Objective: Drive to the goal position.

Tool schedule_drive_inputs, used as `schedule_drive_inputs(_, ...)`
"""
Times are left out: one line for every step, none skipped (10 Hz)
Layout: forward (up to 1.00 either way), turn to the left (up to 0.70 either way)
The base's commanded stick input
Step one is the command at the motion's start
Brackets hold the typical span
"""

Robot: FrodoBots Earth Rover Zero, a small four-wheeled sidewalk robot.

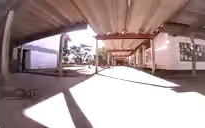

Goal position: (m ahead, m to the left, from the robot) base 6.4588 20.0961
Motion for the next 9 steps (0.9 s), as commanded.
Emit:
schedule_drive_inputs(1.0,0.4)
schedule_drive_inputs(1.0,0.4)
schedule_drive_inputs(1.0,0.41)
schedule_drive_inputs(1.0,0.41)
schedule_drive_inputs(1.0,0.41)
schedule_drive_inputs(1.0,0.41)
schedule_drive_inputs(1.0,0.41)
schedule_drive_inputs(1.0,0.41)
schedule_drive_inputs(1.0,0.41)
